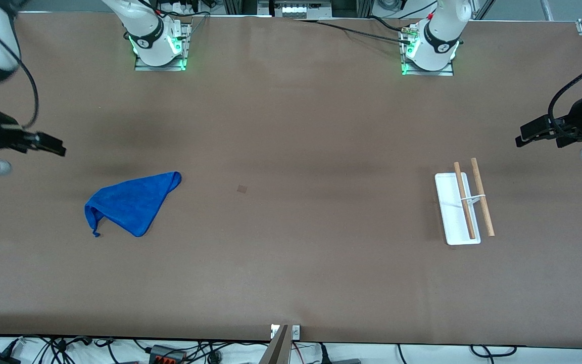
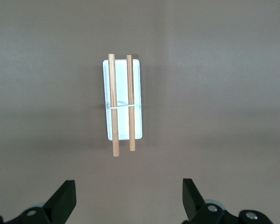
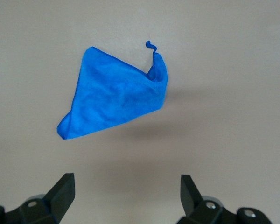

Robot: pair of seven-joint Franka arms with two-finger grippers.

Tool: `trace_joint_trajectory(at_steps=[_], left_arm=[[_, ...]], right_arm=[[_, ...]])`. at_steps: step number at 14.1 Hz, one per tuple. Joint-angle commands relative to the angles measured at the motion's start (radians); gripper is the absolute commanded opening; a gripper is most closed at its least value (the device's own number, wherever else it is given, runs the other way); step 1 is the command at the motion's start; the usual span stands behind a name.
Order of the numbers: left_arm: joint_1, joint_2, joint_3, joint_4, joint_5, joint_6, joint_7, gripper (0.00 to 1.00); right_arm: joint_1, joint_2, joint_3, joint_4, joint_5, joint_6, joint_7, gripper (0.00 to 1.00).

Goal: Pass towel and hang on rack
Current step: 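Move the right gripper down toward the corner of the blue towel, then close the right gripper on the blue towel's corner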

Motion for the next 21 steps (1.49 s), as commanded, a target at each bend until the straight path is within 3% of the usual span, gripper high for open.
trace_joint_trajectory(at_steps=[1, 5, 11, 14, 21], left_arm=[[0.001, 0.011, -0.002, 0.031, -0.010, -0.022, 0.007, 1.00], [0.001, 0.011, -0.002, 0.031, -0.010, -0.022, 0.007, 1.00], [0.001, 0.011, -0.002, 0.031, -0.010, -0.022, 0.007, 1.00], [0.001, 0.011, -0.002, 0.031, -0.010, -0.022, 0.007, 1.00], [0.001, 0.011, -0.002, 0.031, -0.010, -0.022, 0.007, 1.00]], right_arm=[[-0.028, 0.086, 0.007, 0.013, -0.001, 0.057, 0.013, 1.00], [-0.069, 0.221, 0.007, 0.038, 0.004, 0.207, 0.016, 1.00], [-0.141, 0.420, 0.007, 0.144, 0.126, 0.195, -0.023, 1.00], [-0.152, 0.506, 0.009, 0.248, 0.200, 0.194, -0.053, 1.00], [-0.154, 0.613, 0.017, 0.313, 0.286, 0.221, -0.090, 1.00]])
